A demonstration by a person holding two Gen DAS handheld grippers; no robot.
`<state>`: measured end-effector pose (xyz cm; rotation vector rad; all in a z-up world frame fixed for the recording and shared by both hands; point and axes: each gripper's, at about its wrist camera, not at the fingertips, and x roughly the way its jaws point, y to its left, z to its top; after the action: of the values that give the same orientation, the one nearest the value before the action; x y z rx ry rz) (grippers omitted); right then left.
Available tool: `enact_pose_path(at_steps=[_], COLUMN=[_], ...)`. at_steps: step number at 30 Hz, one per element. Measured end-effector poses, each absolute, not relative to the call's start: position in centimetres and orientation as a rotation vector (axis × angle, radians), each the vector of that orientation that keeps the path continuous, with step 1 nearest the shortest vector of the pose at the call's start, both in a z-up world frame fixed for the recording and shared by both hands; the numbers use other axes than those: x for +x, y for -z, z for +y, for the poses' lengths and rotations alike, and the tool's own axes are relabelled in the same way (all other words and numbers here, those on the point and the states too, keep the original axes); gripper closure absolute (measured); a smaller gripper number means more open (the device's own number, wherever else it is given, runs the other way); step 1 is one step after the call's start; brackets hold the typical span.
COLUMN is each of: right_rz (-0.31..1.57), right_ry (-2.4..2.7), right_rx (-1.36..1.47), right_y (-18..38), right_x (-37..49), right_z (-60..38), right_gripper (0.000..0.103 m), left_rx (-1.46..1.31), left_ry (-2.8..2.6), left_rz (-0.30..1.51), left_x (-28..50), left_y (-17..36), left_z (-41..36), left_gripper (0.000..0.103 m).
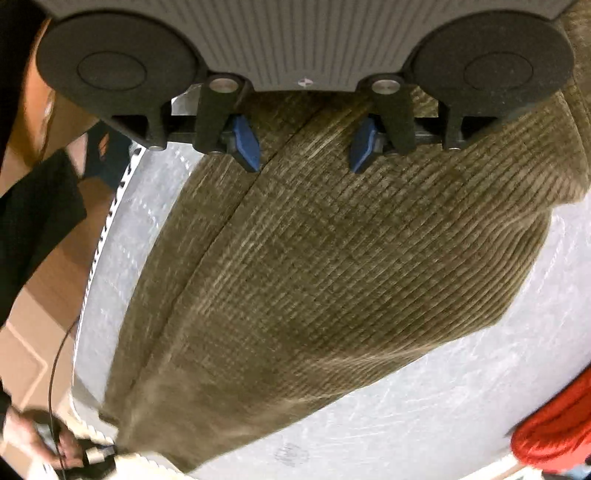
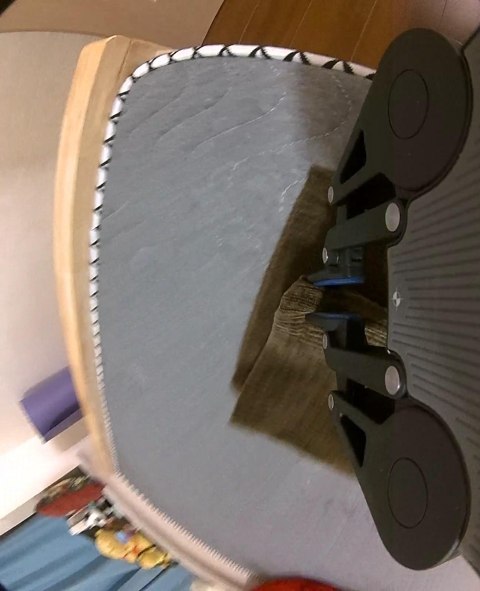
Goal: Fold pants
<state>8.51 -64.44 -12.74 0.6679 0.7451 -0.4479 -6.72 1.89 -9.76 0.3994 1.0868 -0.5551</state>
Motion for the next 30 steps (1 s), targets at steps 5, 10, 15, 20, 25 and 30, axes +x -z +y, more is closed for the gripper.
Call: enact_pose_path(at_steps=[5,10,15,20,25,30], right_rz=[0.675,0.642,0.636,0.843,0.694,0.608], right_ry=[0.420,0.425,0.549,0.696,0.760,0.582], right_rx=[0.673,0.705,0.715,0.708,0.595,0.500], right_y=[10.9,10.2,9.5,13.9,11.7,9.9], right_x=[7.6,6.8,5.5,6.9,6.7,8.0], right_z=[-64.4,-65.0,-66.3,-67.0,-65.7,-62.5], right_gripper=[0.089,0.090,0.090,0.082,0.055,0.046], left_rx=[0.382,0.364,0.326,0.374,0.001,-0.186], left_ry=[0.568,0.650,0.739,0.777,0.496,0.141], left_rz=[1.074,0.974,0.991,1.040,0.873,0.900], left_x=[-6.7,-8.1,-9.4,-9.5,-6.6,-5.3], left_y=[8.9,4.9,5.2,6.7,1.1,1.7], left_z=[2.4,2.7,2.3,2.0,10.8,19.3], left_gripper=[0.095,0.097,0.096,0.077,0.062,0.065])
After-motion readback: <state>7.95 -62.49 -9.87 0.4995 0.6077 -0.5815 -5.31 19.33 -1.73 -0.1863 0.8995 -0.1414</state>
